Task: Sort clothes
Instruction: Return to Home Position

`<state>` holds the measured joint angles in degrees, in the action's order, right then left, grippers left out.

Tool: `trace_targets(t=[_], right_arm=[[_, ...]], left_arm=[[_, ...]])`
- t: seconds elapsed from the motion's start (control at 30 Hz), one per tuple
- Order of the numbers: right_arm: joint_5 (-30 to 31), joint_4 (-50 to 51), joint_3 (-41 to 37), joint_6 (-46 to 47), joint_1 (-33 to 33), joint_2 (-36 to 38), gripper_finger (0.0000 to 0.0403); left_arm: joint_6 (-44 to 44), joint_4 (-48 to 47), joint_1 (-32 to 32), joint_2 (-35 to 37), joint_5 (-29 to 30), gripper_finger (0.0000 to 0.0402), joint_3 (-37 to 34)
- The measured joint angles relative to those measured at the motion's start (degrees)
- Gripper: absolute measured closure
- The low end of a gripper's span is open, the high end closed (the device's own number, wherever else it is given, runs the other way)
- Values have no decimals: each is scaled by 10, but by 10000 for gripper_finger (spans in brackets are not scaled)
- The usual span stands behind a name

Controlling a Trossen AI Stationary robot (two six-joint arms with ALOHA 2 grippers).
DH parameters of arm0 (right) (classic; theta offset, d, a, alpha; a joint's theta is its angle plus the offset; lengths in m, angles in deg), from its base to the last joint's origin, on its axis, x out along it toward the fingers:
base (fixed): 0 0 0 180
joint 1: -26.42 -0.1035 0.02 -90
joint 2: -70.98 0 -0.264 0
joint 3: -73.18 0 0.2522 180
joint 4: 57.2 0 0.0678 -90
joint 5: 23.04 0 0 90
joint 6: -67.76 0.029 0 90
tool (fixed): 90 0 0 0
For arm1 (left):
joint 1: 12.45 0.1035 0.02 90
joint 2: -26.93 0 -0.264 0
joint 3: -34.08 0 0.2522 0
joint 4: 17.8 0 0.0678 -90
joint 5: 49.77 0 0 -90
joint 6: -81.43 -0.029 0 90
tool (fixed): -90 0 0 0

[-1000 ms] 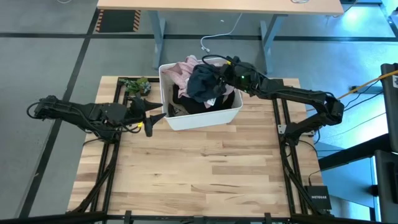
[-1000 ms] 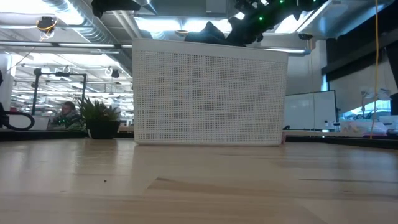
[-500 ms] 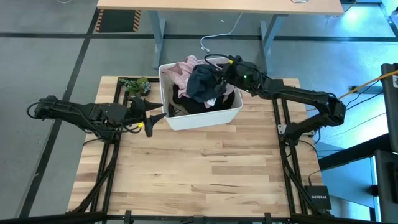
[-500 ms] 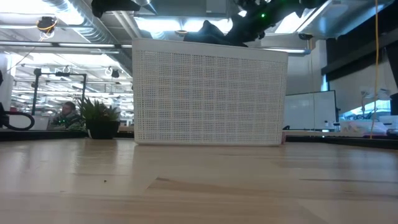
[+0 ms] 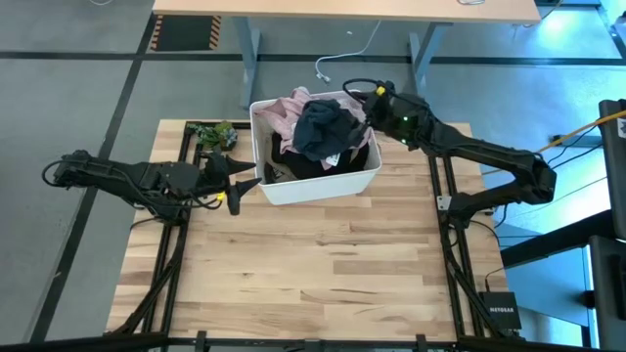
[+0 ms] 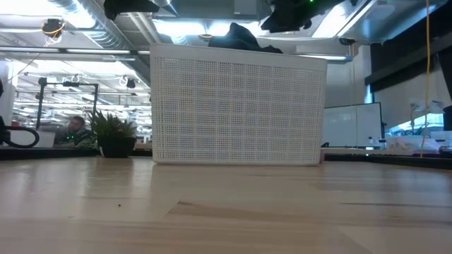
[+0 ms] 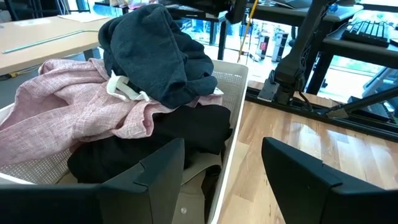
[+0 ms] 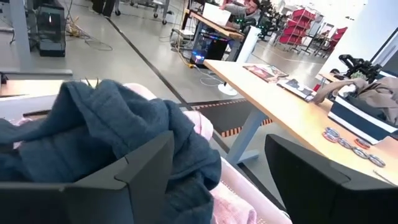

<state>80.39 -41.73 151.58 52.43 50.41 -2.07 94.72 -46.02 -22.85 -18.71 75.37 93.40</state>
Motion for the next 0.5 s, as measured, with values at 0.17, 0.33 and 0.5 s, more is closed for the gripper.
trace_targets(t=[0.17,0.33,0.5], right_arm=[[-10,15,0,-2,0,13,132],[-10,30,0,-2,0,21,132],[-10,31,0,-2,0,24,132]], left_arm=[[0,0,0,0,0,192,0],[0,0,0,0,0,192,0],[0,0,0,0,0,192,0]])
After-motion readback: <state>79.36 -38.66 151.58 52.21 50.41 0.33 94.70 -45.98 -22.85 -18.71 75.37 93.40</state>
